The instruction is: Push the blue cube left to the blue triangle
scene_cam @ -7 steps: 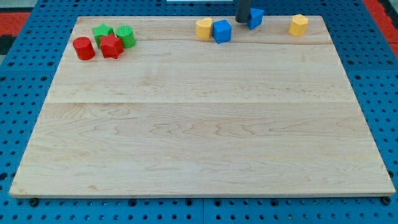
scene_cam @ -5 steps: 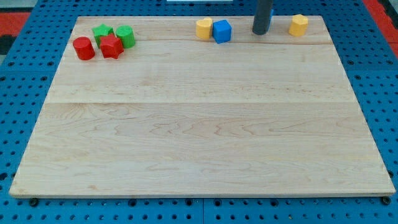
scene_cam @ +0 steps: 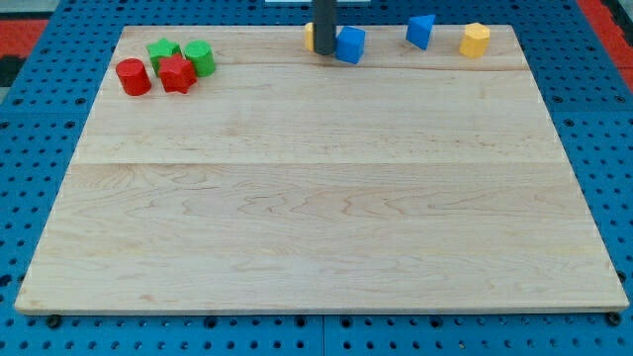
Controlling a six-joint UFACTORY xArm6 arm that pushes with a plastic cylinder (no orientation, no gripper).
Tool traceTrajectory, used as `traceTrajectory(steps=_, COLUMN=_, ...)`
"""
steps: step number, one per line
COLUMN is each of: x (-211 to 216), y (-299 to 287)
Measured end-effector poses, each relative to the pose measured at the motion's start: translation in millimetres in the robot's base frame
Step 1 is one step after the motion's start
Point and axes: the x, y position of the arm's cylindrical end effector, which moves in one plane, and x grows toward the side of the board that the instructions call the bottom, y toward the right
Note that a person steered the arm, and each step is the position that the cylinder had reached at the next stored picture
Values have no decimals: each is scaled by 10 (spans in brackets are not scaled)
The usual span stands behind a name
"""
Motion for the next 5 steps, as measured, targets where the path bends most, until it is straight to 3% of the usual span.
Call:
traceTrajectory(steps=1, x=85, y=463)
traceTrajectory(steps=2, x=433, y=383)
traceTrajectory(steps=3, x=624, y=-397)
traceTrajectory(steps=4, x=259, y=-769)
traceTrajectory(steps=5, x=-55, y=-717)
